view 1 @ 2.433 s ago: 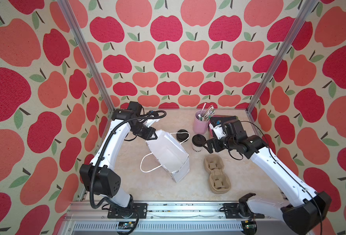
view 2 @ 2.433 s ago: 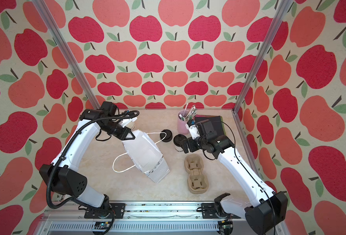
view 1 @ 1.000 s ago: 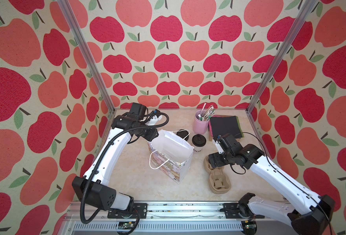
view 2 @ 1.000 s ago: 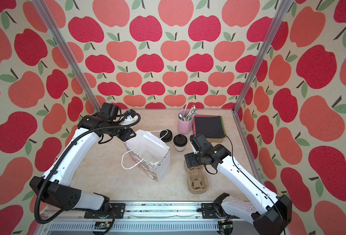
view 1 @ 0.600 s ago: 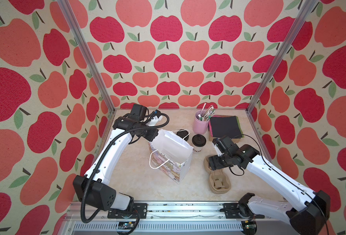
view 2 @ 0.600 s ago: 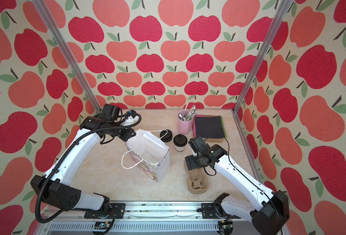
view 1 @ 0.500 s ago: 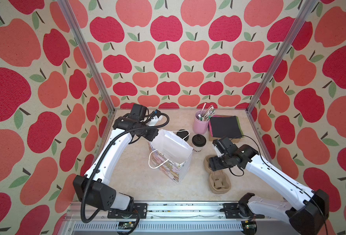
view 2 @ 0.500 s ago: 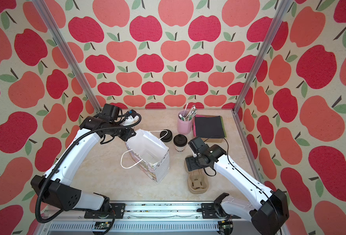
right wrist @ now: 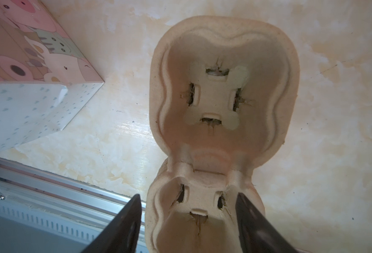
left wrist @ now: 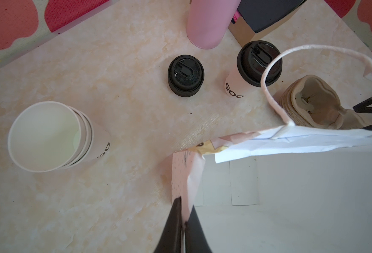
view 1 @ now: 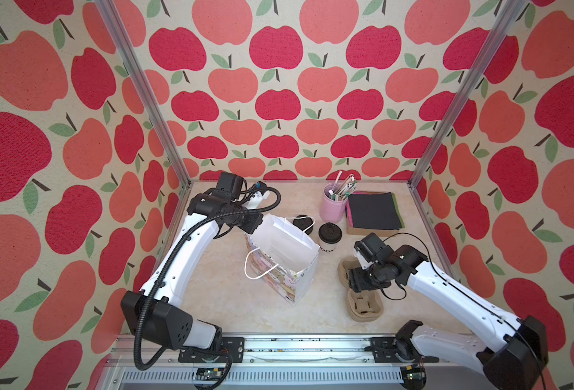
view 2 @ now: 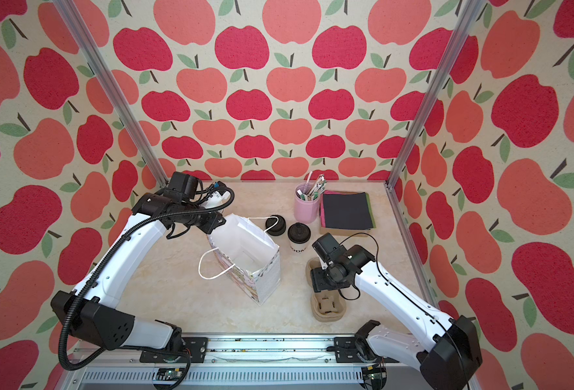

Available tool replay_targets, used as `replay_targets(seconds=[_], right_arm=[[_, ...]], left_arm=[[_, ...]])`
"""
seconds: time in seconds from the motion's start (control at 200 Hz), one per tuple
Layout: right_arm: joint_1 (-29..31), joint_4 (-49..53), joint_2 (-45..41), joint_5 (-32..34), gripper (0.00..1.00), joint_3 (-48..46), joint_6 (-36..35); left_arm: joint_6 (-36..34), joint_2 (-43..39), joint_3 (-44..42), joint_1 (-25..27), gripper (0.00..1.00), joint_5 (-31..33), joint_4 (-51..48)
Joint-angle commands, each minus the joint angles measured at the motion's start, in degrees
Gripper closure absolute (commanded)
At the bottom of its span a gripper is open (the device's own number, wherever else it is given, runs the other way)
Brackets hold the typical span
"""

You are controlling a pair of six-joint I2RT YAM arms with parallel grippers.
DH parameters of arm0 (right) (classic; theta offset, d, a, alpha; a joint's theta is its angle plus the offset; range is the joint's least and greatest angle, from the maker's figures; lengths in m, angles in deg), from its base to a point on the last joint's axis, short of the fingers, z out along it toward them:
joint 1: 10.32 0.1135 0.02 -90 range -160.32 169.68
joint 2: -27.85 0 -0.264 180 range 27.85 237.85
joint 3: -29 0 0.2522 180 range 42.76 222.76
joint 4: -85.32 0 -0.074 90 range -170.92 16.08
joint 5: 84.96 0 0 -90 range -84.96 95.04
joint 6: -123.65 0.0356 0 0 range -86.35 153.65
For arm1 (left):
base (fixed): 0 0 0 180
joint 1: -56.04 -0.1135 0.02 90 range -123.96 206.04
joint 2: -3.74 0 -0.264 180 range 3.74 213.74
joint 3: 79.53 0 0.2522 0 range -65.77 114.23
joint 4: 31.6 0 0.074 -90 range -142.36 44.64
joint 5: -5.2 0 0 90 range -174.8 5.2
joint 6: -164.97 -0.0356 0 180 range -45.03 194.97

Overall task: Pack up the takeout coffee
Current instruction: 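Lower the open right gripper onto the end of the tan cup carrier, then close the right gripper on the cup carrier's end rim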

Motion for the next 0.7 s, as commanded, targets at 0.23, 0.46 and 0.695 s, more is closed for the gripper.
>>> replay_targets(seconds=[0.23, 0.46, 0.695], right_arm=[[0.50, 2.86, -3.32, 0.97, 0.33, -3.89, 0.89], [0.49, 0.77, -3.21, 1.84, 0.39, -4.81, 1.28], [0.49, -1.04, -2.35, 2.02, 0.43, -5.62, 0.80]], left_arm=[[1.26, -0.63, -0.83, 0.34, 0.92, -1.83, 0.72], [1.44, -1.06, -0.66, 0.62, 0.92, -1.81, 0.79], [1.61, -0.96, -0.70, 0.74, 0.92, -2.00, 0.85]])
